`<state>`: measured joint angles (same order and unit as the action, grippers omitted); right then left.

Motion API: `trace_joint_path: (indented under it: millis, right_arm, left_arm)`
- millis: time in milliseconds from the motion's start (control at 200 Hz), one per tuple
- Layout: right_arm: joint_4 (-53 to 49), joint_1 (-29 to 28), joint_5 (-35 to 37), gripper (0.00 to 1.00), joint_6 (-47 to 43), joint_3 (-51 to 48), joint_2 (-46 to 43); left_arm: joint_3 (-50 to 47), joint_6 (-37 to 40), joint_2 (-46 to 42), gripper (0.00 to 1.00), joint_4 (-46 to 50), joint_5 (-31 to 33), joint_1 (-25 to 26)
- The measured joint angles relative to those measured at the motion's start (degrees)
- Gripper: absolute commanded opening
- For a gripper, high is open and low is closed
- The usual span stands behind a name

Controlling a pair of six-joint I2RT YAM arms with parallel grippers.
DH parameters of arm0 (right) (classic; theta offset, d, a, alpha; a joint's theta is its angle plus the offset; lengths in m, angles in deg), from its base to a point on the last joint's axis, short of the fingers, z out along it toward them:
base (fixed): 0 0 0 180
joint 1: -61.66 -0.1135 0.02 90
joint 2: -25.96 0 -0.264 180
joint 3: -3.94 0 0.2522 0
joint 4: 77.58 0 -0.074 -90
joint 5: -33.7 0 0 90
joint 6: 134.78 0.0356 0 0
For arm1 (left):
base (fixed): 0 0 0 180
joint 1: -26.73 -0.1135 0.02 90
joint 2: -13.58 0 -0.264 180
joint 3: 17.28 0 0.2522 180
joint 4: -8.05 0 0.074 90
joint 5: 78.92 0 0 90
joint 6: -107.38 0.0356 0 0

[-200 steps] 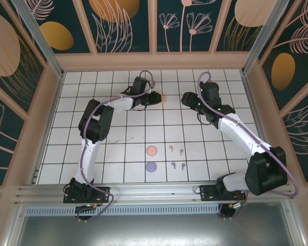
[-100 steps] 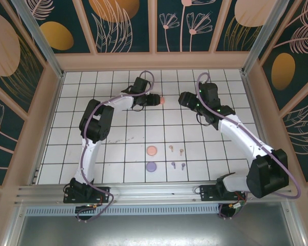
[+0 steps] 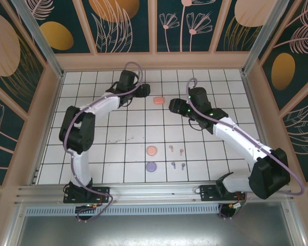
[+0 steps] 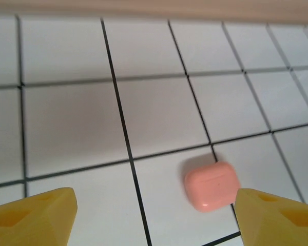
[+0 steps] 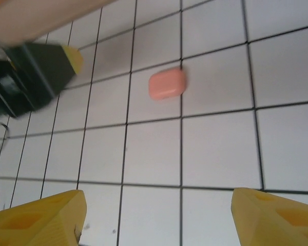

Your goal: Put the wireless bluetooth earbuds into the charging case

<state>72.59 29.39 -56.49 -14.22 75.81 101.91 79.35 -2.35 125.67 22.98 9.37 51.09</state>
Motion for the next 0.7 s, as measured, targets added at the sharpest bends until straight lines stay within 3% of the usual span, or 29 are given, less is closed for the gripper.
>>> trace_joint_path:
  millis: [55, 155, 190, 450, 701]
  right_arm:
    - [-0.3, -2.3, 0.3, 0.75, 0.2, 0.0, 1.2]
    - [-1.0, -6.5, 0.8, 0.75, 1.2, 0.0, 4.2]
    - [-1.3, -8.0, 1.1, 0.75, 1.7, 0.0, 5.5]
    - [-5.4, -17.4, 4.3, 0.74, 8.1, 1.5, 15.8]
    - [-9.0, -23.2, 5.4, 0.73, 13.7, 7.4, 23.5]
  left_arm:
    - [-2.0, 0.1, -3.1, 0.88, -2.1, 1.4, 0.0]
    - [-5.8, 0.0, -7.9, 0.90, -5.7, 4.0, 0.0]
    - [-7.4, 0.0, -9.4, 0.99, -6.9, 5.0, 0.0]
    - [-17.6, -1.4, -19.6, 0.99, -12.3, 12.6, -0.9]
    - [-19.7, -4.9, -26.4, 0.99, -13.0, 22.1, -1.2]
